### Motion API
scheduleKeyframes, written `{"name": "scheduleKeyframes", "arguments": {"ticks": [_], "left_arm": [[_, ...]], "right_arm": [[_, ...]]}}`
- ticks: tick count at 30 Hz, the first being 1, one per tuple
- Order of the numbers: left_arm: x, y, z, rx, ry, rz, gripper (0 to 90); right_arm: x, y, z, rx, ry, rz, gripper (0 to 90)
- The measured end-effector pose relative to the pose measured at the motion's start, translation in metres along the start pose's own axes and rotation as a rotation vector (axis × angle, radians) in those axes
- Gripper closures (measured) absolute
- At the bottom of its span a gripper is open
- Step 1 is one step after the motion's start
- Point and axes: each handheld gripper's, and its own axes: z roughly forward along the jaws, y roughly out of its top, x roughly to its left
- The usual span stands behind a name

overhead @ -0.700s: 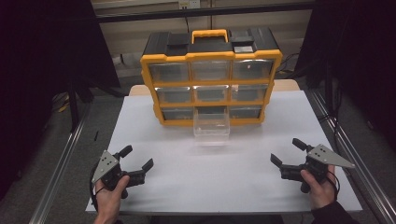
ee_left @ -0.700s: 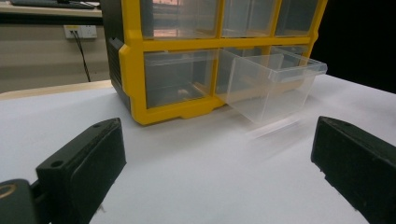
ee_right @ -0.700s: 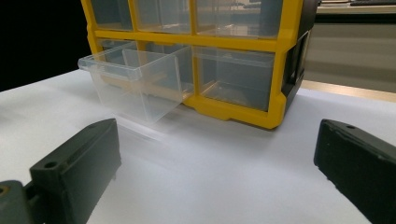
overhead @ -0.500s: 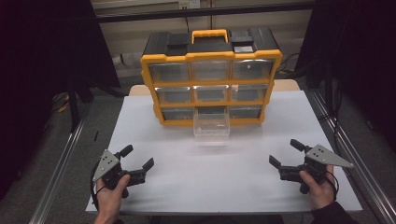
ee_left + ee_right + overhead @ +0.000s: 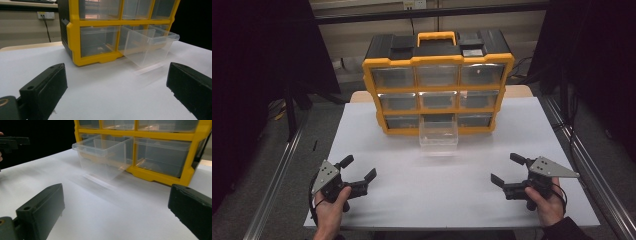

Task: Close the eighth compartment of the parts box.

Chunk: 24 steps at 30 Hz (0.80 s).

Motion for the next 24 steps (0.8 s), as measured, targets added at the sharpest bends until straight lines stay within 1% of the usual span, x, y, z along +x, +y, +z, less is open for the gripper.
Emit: {"name": "scheduleKeyframes", "arguments": {"ticks": [3,4,5,7,8,9,10,12,13,17,18,19,20,21,22,24], "left_arm": [[0.000,0.000,0.000,0.001,-0.001,0.000,2.9],[0.000,0.000,-0.001,0.002,-0.016,0.009,2.9],[0.000,0.000,-0.001,0.002,-0.016,0.009,2.9],[-0.002,0.000,-0.001,-0.004,-0.022,-0.001,2.9],[-0.002,0.000,-0.001,-0.004,-0.022,-0.001,2.9],[-0.001,0.000,-0.002,-0.004,-0.012,0.002,2.9],[-0.001,0.000,-0.001,-0.005,-0.015,0.002,2.9],[-0.001,0.000,-0.002,-0.001,-0.018,0.008,2.9],[-0.001,0.000,-0.002,-0.002,-0.011,0.015,2.8],[0.000,0.000,-0.004,-0.006,-0.013,0.010,2.9],[-0.001,0.000,-0.004,-0.009,-0.011,0.005,2.8],[0.000,0.000,-0.005,-0.004,-0.011,0.013,2.8],[0.000,0.000,-0.005,-0.007,-0.008,0.009,2.8],[0.000,0.000,-0.005,-0.001,-0.007,0.015,2.9],[0.000,0.000,-0.004,-0.008,-0.007,0.007,2.9],[0.000,0.000,-0.004,-0.005,-0.010,0.012,2.8]], "right_arm": [[0.005,0.000,0.002,0.010,0.010,-0.008,0.0],[0.007,0.000,0.003,0.013,0.014,-0.010,0.0],[0.009,0.001,0.004,0.013,0.017,-0.021,0.0],[0.013,0.002,0.006,0.011,0.021,-0.024,0.0],[0.013,0.002,0.006,0.011,0.021,-0.024,0.0],[0.017,0.002,0.009,0.014,0.033,-0.025,0.0],[0.017,0.002,0.009,0.014,0.033,-0.025,0.0],[0.023,0.003,0.015,-0.004,0.054,-0.013,0.3],[0.024,0.004,0.016,-0.001,0.056,-0.010,0.4],[0.029,0.007,0.022,0.001,0.070,-0.010,0.7],[0.032,0.007,0.027,0.007,0.083,-0.006,0.9],[0.032,0.007,0.027,0.007,0.083,-0.006,0.9],[0.035,0.008,0.031,0.022,0.102,-0.006,1.1],[0.037,0.008,0.033,0.030,0.115,-0.004,1.1],[0.039,0.008,0.035,0.035,0.118,-0.006,1.2],[0.042,0.009,0.037,0.039,0.133,-0.007,0.8]]}}
